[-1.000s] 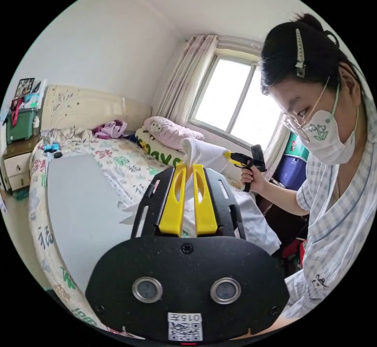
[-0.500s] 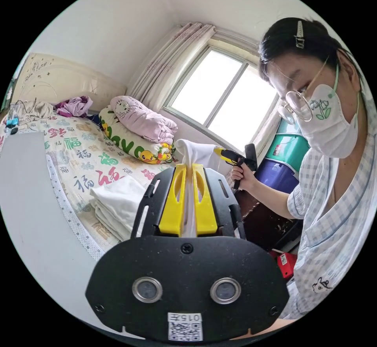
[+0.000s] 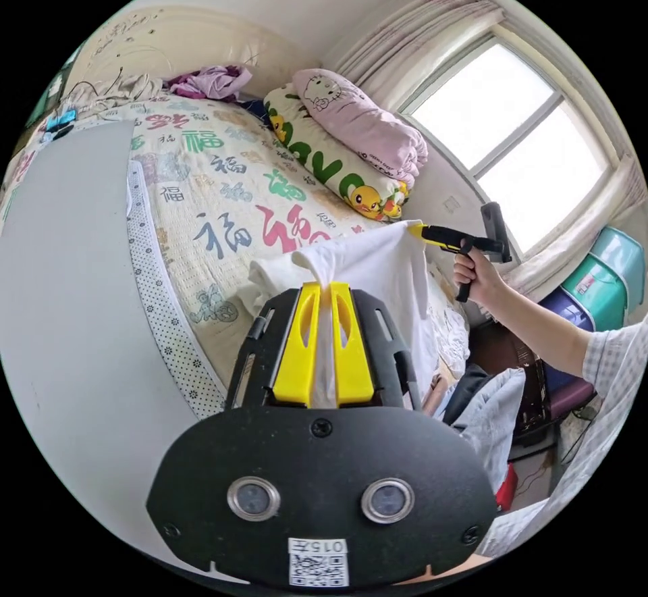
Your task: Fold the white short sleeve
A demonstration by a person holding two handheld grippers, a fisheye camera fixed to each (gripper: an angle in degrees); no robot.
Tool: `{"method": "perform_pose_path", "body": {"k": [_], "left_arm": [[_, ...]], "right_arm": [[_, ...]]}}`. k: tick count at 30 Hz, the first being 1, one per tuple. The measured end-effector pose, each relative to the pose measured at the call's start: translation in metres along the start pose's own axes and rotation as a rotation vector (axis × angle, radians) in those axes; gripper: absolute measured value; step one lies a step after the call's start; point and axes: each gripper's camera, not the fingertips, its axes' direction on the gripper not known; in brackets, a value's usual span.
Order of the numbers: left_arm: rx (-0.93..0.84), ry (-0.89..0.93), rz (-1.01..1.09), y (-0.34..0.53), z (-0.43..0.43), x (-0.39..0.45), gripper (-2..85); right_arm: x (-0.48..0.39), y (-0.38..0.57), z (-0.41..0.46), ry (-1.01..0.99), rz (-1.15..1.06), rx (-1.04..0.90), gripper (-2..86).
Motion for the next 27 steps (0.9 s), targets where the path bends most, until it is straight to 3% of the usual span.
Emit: {"method": "perform_pose_path", "body": {"k": [7,9,13,15,21,27], "left_arm": [[-0.074,-0.006,-0.137,-0.024,0.054,-0.017,1.5],[-0.062,-0.011,-0.161,-0.024,0.056,-0.015,1.8],[-0.003,-0.195,-0.224,-0.002,0.027,0.005,1.9],[0.029,-0.109,-0.191,0.019,0.010,0.020,2.7],[-0.144,0.113,-0.076,0.099,0.000,0.114,10.0],[-0.148,0.270,-0.141,0.130,0.037,0.173,10.5]], "right_arm": [[0.006,-0.015,0.072,0.171,0.088,-0.180,5.5],[0.011,-0.009,0.071,0.148,0.138,-0.161,7.3],[0.035,0.034,0.023,0.148,0.214,-0.023,5.0],[0.035,0.067,-0.010,0.097,0.190,0.031,3.8],[-0.038,0.205,-0.115,0.080,0.105,0.055,4.1],[-0.148,0.283,-0.190,0.279,-0.079,0.372,4.6]]}}
